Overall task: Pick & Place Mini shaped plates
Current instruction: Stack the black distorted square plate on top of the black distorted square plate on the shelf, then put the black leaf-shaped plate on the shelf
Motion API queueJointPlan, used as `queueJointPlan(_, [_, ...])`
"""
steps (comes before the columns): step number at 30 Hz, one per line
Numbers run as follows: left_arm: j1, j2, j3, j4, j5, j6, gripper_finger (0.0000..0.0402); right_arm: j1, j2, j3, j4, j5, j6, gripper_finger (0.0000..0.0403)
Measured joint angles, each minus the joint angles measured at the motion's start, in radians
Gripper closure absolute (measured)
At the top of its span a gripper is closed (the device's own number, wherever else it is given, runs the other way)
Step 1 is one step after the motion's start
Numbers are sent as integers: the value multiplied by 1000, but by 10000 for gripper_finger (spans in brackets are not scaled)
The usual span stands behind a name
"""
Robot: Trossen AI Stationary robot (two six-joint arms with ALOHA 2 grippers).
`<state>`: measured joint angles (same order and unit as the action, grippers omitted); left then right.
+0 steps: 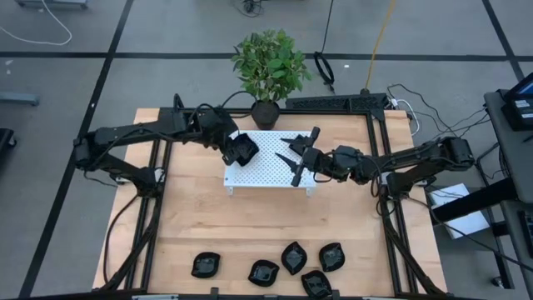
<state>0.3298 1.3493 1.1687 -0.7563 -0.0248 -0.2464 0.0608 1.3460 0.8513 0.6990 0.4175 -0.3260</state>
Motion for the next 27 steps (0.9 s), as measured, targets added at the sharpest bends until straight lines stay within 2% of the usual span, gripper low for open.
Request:
queueJointPlan(12, [0, -6, 0, 8, -2, 40, 239, 0, 0, 0, -8, 0, 6, 204])
queueJointPlan(17, [0, -49, 3, 14, -8, 107, 201, 0, 0, 0, -9, 0, 2, 204])
queueJointPlan(22, [-15, -179, 20, 66, -16, 124, 191, 26, -22, 0, -88, -3, 0, 204])
queueJointPlan(25, [-44, -294, 7, 162, 62, 150, 190, 70, -52, 0, -190, -3, 3, 204])
queueJointPlan(27, [-78, -379, -18, 236, 77, 165, 190, 108, -76, 0, -260, -3, 20, 204])
